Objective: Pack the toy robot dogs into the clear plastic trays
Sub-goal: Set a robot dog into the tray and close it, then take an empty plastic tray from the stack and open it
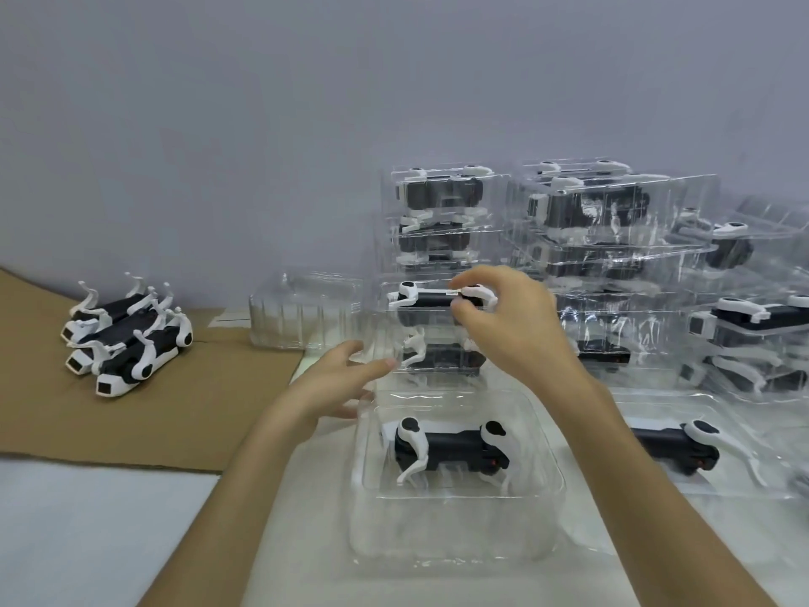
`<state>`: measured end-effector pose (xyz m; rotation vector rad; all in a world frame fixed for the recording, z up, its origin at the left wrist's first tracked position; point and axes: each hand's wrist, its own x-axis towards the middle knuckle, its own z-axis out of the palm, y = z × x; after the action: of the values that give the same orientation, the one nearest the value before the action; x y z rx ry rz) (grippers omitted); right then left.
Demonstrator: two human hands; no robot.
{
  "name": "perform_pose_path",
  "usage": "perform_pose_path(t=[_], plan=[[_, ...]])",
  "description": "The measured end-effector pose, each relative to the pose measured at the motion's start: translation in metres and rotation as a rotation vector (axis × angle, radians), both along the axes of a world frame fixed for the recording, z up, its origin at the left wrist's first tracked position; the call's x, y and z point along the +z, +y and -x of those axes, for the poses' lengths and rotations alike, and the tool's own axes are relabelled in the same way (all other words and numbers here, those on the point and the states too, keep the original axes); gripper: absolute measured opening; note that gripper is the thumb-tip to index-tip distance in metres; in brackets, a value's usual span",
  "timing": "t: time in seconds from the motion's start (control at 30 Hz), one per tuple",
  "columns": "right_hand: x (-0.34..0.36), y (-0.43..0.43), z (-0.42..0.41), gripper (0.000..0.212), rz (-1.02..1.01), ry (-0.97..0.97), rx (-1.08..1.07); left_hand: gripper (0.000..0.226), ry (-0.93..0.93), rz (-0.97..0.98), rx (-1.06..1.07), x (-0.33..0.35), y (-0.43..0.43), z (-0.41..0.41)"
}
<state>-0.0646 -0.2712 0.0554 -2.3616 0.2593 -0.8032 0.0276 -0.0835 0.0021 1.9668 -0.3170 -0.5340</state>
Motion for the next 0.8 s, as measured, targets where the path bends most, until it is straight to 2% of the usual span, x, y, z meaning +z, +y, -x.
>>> perform_pose_path(t=[0.13, 0.23, 0.33, 0.43, 0.5, 0.67, 0.73, 0.8], plan=[[0.009, 0.003, 0.005, 0.017, -0.049, -0.143, 0.032, 0.044, -0.003, 0.083, 0.017, 0.004, 0.026, -0.005], [0.016, 0.004, 0.007, 0.018, -0.102, -0.218, 0.046, 0.020, -0.116, 0.219, 0.239, -0.001, 0.052, -0.011], [0.019, 0.003, 0.008, 0.019, -0.141, -0.254, 0.052, 0.018, -0.227, 0.326, 0.508, -0.009, 0.084, -0.020], [0.017, 0.008, 0.007, 0.019, -0.163, -0.253, 0.070, 0.022, -0.324, 0.279, 0.616, -0.021, 0.108, -0.027], [0.016, 0.012, 0.007, 0.018, -0.169, -0.247, 0.080, 0.021, -0.432, 0.156, 0.558, -0.031, 0.109, -0.030], [0.015, 0.020, 0.006, 0.018, -0.154, -0.254, 0.088, 0.024, -0.664, -0.145, 0.256, -0.032, 0.076, -0.035], [0.015, 0.021, 0.006, 0.018, -0.158, -0.264, 0.091, 0.030, -0.738, -0.187, 0.188, -0.022, 0.060, -0.041], [0.016, 0.021, 0.006, 0.017, -0.162, -0.271, 0.093, 0.035, -0.709, -0.151, 0.190, -0.007, 0.045, -0.049]])
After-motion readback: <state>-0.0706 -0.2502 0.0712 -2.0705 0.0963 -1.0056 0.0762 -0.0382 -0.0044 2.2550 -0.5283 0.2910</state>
